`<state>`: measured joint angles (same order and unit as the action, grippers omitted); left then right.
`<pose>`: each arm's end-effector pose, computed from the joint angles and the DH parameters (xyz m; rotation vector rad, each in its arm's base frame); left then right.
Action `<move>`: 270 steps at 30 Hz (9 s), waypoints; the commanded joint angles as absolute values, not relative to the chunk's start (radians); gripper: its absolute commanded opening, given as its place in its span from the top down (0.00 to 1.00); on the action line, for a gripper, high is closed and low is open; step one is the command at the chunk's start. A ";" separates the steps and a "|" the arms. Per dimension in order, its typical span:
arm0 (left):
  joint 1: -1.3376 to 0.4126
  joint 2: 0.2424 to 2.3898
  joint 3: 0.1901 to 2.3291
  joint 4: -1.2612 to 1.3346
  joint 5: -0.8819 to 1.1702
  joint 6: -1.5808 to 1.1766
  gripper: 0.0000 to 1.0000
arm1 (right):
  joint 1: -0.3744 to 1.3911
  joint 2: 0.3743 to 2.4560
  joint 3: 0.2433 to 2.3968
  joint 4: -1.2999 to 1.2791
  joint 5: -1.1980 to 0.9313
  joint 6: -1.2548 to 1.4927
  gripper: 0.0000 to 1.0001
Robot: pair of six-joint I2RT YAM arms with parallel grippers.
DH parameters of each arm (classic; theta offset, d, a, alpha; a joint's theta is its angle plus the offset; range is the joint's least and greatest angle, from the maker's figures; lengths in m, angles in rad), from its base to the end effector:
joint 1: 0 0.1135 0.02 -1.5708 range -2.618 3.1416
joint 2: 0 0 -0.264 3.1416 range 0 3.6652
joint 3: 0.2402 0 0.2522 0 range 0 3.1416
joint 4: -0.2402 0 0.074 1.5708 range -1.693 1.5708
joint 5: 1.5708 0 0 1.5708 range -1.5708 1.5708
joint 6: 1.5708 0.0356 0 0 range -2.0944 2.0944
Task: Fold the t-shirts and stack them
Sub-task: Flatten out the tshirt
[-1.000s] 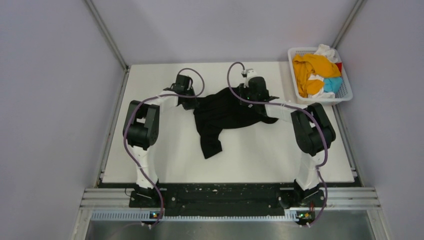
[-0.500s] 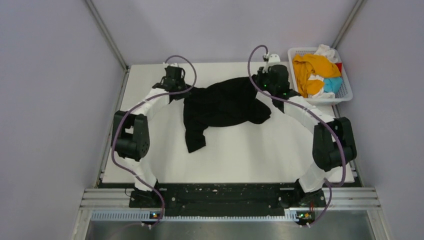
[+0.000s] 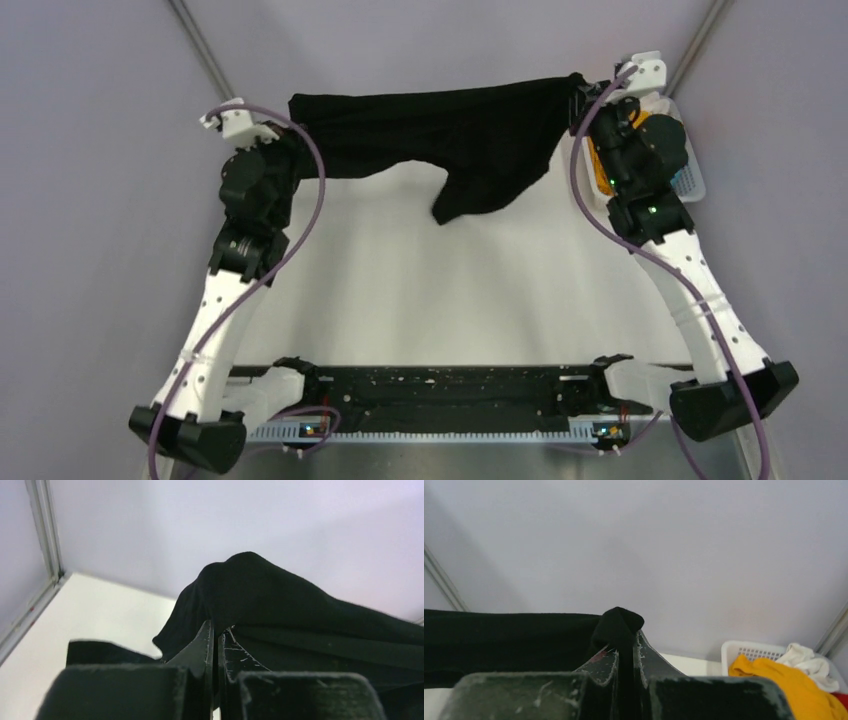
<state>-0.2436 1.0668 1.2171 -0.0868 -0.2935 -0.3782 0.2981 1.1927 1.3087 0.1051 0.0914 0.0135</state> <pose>0.2292 -0.0463 0.4475 -0.3361 1.4786 -0.2775 0.2549 0.0749 0.4708 -0.1152 1.3485 0.2010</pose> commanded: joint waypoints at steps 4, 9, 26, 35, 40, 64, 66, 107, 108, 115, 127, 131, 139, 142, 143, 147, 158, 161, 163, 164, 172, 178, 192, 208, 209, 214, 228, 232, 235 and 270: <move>-0.238 0.832 1.168 0.023 -0.268 -0.319 1.00 | 0.296 1.031 1.414 0.020 0.010 -0.054 1.00; -0.238 0.701 1.210 -0.049 -0.160 -0.294 1.00 | 0.297 0.915 1.425 -0.035 -0.081 -0.048 1.00; -0.238 0.896 1.291 -0.271 -0.172 -0.399 1.00 | 0.297 0.912 1.335 -0.062 0.022 -0.008 1.00; -0.178 1.639 1.479 -0.245 -0.253 -0.348 0.88 | 0.270 1.463 1.286 0.109 0.362 -0.007 1.00; -0.124 2.068 1.861 -0.420 -0.109 -0.360 0.24 | 0.245 1.851 1.461 0.109 0.370 0.034 0.78; 0.066 1.396 1.037 -0.568 -0.351 -0.735 0.01 | 0.247 1.463 1.053 0.049 0.289 0.213 0.01; 0.108 1.325 0.930 -0.550 -0.310 -0.762 0.02 | 0.246 1.437 1.020 0.045 0.268 0.217 0.01; 0.160 1.718 0.979 -0.525 -0.113 -0.815 0.45 | 0.246 1.357 0.970 0.015 0.241 0.236 0.01; 0.160 1.712 0.969 -0.527 -0.105 -0.813 0.46 | 0.246 1.357 0.969 0.016 0.243 0.236 0.01; 0.158 1.650 0.921 -0.527 -0.114 -0.805 0.68 | 0.247 1.361 0.966 0.019 0.244 0.235 0.01; 0.158 1.579 0.915 -0.523 -0.112 -0.766 1.00 | 0.298 1.332 0.954 -0.196 0.180 0.291 0.01; 0.158 1.530 0.882 -0.499 -0.108 -0.770 1.00 | 0.438 1.332 0.962 -0.389 0.223 0.288 0.01; 0.158 1.486 0.844 -0.473 -0.098 -0.766 1.00 | 0.682 1.315 0.865 -0.710 0.013 0.369 0.02; 0.158 1.478 0.841 -0.485 -0.107 -0.762 1.00 | 0.771 1.337 0.813 -0.737 -0.026 0.440 0.07; 0.158 1.476 0.841 -0.486 -0.109 -0.760 1.00 | 0.791 1.347 0.802 -0.745 -0.019 0.463 0.10; 0.158 1.475 0.840 -0.489 -0.114 -0.747 1.00 | 0.847 1.347 0.764 -0.738 -0.004 0.521 0.19; 0.158 1.456 0.829 -0.491 -0.110 -0.750 1.00 | 0.890 1.372 0.723 -0.685 0.193 0.616 0.41; 0.158 1.452 0.825 -0.492 -0.115 -0.753 1.00 | 0.893 1.389 0.708 -0.686 0.204 0.631 0.44; 0.159 1.448 0.817 -0.490 -0.113 -0.757 1.00 | 0.904 1.397 0.704 -0.686 0.204 0.635 0.45; 0.159 1.447 0.815 -0.489 -0.112 -0.759 1.00 | 0.911 1.400 0.702 -0.686 0.207 0.637 0.46; 0.158 1.439 0.808 -0.493 -0.122 -0.764 1.00 | 0.939 1.452 0.680 -0.676 0.202 0.661 0.63; 0.158 1.428 0.810 -0.498 -0.127 -0.762 1.00 | 0.940 1.456 0.649 -0.624 0.186 0.685 0.89; 0.156 1.335 0.893 -0.452 -0.021 -0.746 1.00 | 0.687 1.289 0.945 -0.458 0.569 0.481 1.00; 0.156 1.150 1.361 -0.367 0.042 -0.805 1.00 | 0.614 1.144 1.395 -0.010 0.775 -0.065 1.00; 0.156 1.137 1.387 -0.366 0.020 -0.807 1.00 | 0.615 1.139 1.427 -0.015 0.753 -0.092 1.00; 0.157 1.063 1.508 -0.374 -0.055 -0.788 1.00 | 0.615 1.154 1.667 -0.138 0.635 -0.167 1.00; 0.156 0.793 1.652 -0.351 -0.064 -0.690 1.00 | 0.615 1.082 2.062 -0.393 0.126 -0.160 1.00; 0.157 0.741 1.701 -0.351 -0.045 -0.663 1.00 | 0.615 1.045 2.122 -0.422 0.039 -0.160 1.00; 0.156 0.741 1.765 -0.374 -0.033 -0.648 1.00 | 0.615 1.031 2.170 -0.427 -0.015 -0.163 1.00; 0.155 1.472 1.196 -0.170 -0.008 -0.749 1.00 | 0.446 1.443 1.219 0.364 0.587 -0.066 1.00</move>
